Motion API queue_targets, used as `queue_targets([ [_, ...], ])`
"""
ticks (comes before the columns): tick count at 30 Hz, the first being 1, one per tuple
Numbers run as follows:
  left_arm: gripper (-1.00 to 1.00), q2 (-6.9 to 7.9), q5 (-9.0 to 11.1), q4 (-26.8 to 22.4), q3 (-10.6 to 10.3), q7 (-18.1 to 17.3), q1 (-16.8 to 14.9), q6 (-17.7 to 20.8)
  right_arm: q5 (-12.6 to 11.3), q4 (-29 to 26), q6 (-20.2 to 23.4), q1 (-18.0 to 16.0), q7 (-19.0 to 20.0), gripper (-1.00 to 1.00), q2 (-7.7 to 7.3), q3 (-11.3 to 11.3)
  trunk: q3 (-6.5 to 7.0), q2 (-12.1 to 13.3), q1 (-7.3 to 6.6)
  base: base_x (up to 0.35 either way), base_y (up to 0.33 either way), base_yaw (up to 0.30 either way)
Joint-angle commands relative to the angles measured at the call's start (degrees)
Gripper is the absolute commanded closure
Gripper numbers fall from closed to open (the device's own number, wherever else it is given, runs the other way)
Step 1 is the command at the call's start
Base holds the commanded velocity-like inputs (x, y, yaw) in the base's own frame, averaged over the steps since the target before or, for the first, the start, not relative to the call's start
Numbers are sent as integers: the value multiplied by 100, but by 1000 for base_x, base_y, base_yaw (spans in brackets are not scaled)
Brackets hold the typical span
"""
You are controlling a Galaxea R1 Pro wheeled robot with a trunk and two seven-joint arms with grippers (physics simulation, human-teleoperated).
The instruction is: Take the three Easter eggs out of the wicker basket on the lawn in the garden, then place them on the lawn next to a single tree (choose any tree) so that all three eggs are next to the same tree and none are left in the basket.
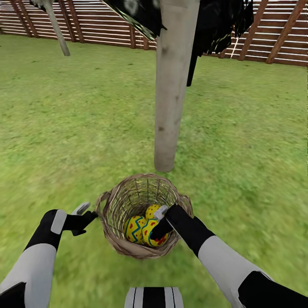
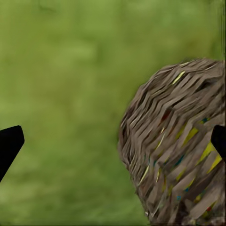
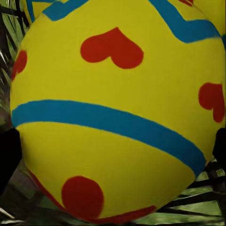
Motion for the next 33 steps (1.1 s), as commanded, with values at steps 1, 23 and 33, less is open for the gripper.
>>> queue_targets([
  [1, -100, -1, 31, -3, 14, 25, -2, 27, 64, -4, 17, -1, 44, 100, -1, 8, 18, 0, -3, 0, 0, 0],
  [23, -100, 20, 23, -11, 40, 50, -3, 18, 21, -1042, 66, -1, 766, 100, -21, -116, 506, 30, -60, 0, 0, 0],
  [33, -100, 83, 23, -20, 40, 52, -3, 24, 10, -2286, 642, 12, 2271, 100, -524, -1326, 727, 43, -85, 0, 0, 0],
])
